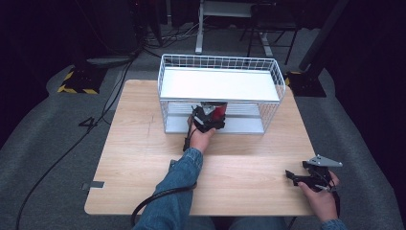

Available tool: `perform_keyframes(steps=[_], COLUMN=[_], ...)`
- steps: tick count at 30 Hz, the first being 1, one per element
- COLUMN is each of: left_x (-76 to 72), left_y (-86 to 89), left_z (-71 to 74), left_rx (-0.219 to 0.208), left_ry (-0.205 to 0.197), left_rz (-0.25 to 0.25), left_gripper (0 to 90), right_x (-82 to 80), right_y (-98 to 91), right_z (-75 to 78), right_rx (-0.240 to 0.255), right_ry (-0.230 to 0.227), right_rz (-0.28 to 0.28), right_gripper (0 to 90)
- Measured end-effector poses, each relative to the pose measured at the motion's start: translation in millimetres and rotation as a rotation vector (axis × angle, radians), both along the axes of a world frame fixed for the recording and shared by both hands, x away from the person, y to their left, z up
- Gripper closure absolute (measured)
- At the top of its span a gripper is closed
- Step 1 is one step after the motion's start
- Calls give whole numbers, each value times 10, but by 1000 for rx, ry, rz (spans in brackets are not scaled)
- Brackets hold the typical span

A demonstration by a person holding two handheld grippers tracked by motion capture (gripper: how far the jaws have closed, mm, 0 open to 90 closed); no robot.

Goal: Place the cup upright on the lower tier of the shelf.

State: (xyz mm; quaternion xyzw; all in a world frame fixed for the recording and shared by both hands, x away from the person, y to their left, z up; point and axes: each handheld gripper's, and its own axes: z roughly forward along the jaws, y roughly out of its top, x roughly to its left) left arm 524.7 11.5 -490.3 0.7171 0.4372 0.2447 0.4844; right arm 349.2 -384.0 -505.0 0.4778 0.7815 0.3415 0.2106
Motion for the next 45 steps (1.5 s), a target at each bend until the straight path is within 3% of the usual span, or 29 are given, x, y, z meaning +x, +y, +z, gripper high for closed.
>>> perform_keyframes(steps=[3, 13, 15, 17, 18, 20, 22, 23, 31, 45], left_x=[-5, -62, -74, -94, -83, -117, -142, -150, -284, -633], left_y=[-3, 73, 95, 107, 126, 144, 153, 155, 252, 440], left_z=[5, 20, 22, 21, 18, 24, 29, 24, 88, 350], left_rx=[2, -21, -1, -12, -18, -9, -15, -35, -41, -50], left_ry=[2, 1, -9, 4, 12, 5, 17, 22, 24, 27], left_rz=[23, 23, 35, 40, -7, 50, 55, 35, 17, -44], left_gripper=[148, 145, 147, 151, 151, 151, 153, 153, 154, 153], right_x=[0, 0, 0, 0, 0, 0, 0, 0, 0, 0], right_y=[0, 0, 0, 0, 0, 0, 0, 0, 0, 1], right_z=[0, 0, 0, 0, 0, 0, 0, 0, 0, -1], right_rx=[0, 0, 0, 0, 0, 0, 0, 0, 0, 0], right_ry=[0, 0, 0, 0, 0, 0, 0, 0, 0, 0], right_rz=[0, 0, 0, 0, 0, 0, 0, 0, 0, 0], right_gripper=[122, 123, 122, 122, 122, 122, 122, 122, 122, 121])
